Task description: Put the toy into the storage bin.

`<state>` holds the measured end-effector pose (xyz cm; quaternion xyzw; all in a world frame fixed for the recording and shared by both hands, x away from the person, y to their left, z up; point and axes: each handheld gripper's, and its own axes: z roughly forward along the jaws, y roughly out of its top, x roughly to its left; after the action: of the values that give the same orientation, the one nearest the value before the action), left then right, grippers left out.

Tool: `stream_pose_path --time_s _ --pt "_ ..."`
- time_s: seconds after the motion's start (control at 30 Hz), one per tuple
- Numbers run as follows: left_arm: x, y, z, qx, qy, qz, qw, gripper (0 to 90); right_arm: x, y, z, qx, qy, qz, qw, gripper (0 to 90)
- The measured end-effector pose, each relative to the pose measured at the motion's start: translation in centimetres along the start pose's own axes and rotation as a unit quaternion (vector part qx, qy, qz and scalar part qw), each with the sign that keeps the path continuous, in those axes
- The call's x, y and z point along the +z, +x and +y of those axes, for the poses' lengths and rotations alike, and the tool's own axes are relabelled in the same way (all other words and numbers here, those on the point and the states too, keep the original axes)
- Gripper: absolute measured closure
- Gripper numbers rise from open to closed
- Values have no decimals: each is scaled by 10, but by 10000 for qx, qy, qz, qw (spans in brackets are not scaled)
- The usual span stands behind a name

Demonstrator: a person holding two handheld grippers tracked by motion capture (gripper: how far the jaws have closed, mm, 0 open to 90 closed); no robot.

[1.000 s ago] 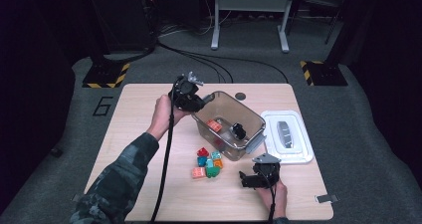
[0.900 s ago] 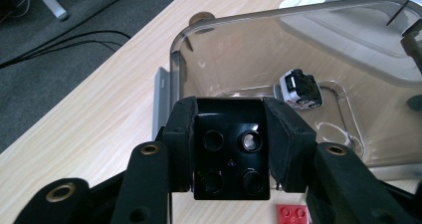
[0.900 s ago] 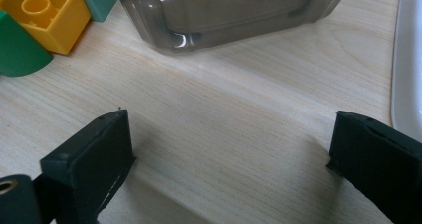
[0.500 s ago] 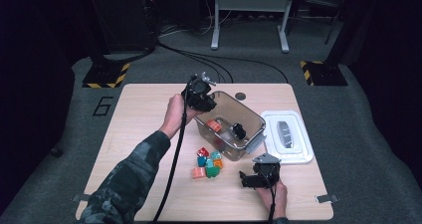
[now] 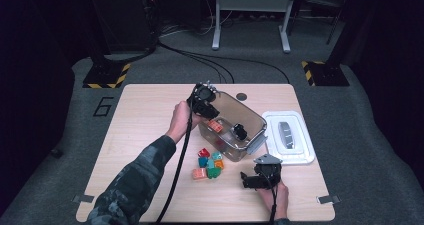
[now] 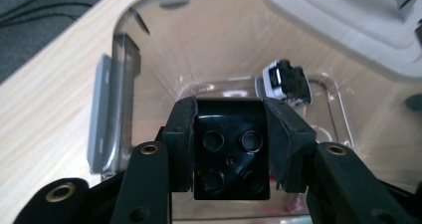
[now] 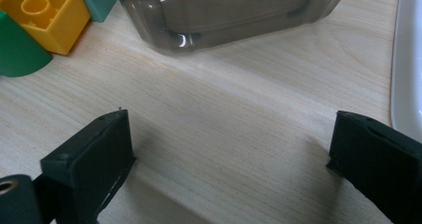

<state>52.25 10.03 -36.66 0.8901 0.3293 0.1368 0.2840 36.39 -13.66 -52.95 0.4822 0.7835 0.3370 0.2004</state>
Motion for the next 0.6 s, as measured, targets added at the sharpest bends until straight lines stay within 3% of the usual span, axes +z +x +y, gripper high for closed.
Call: stream_pose_path --time_s 0.3,0.53,0.6 --pt "14 2 -9 -29 305 -70 9995 587 0 0 0 -7 -7 -10 10000 25" --pt "15 1 -14 -39 344 -143 9993 581 0 -1 0 -31 6 -2 10000 25" --pt "14 2 -15 -51 355 -138 9993 534 0 -1 0 -33 6 -4 10000 25"
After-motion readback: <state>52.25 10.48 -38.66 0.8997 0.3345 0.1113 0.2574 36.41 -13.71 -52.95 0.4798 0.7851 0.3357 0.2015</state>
